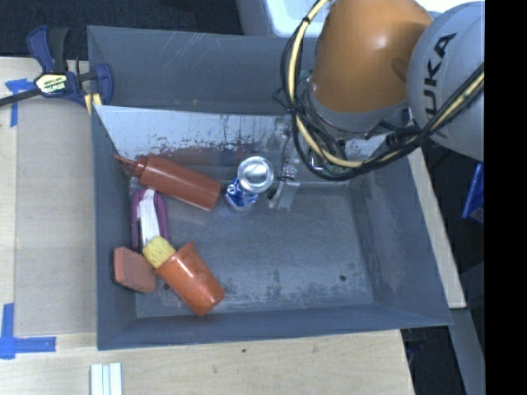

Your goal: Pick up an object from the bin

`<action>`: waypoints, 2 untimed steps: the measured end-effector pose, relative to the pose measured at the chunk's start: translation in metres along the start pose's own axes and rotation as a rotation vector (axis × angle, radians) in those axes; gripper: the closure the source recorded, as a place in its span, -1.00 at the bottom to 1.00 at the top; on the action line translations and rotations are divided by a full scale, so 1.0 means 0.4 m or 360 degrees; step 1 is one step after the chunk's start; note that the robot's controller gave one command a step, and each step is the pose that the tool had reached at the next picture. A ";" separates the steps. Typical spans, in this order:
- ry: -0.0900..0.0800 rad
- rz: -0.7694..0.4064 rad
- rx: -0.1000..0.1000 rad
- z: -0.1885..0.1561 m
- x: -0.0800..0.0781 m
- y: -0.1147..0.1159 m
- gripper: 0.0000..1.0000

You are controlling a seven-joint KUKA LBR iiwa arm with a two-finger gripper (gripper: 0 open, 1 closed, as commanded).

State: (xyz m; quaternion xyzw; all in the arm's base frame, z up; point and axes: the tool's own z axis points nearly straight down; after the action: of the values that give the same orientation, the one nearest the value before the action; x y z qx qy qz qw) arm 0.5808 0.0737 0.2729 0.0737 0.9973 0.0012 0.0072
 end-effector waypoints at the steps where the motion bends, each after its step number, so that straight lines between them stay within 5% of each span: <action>1: -0.0024 -0.0282 -0.0007 -0.124 -0.016 0.063 -1.00; 2: 0.0013 -0.0013 0.0003 0.094 -0.006 0.052 -1.00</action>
Offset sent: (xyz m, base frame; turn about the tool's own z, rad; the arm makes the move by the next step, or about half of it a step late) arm 0.0060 0.0207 -0.0333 -0.0080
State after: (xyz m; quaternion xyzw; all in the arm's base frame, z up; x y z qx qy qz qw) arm 0.5869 0.0941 0.2356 0.0696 0.9976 0.0004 0.0031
